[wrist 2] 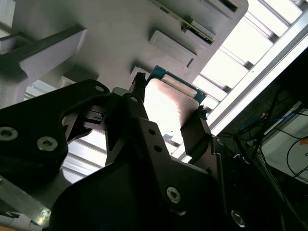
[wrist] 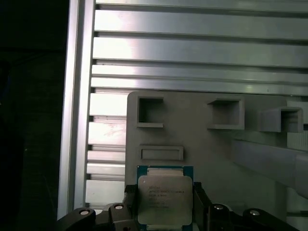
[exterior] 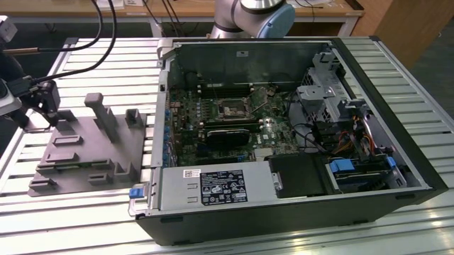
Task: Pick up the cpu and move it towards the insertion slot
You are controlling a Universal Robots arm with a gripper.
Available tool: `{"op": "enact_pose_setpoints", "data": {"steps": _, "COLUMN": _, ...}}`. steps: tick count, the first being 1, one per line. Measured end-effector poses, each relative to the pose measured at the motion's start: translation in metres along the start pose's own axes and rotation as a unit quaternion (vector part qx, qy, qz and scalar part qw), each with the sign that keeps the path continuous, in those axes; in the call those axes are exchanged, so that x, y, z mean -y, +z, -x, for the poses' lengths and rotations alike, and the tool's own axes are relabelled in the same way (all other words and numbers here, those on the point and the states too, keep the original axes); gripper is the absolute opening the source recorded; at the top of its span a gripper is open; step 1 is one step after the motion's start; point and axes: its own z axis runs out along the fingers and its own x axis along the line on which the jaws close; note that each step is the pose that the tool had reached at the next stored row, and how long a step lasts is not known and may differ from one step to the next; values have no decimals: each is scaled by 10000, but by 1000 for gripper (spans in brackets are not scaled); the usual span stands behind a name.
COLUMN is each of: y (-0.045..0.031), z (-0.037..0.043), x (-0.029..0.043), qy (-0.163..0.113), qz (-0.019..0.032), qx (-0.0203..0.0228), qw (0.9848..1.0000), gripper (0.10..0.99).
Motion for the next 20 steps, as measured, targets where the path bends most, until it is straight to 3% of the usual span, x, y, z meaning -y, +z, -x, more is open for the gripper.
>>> {"op": "enact_pose_setpoints", "data": {"steps": 20, "y": -163, "z": 0, "x": -9, "qy": 0, "qz": 0, "qx": 0, "qw": 10000, "gripper": 545}}
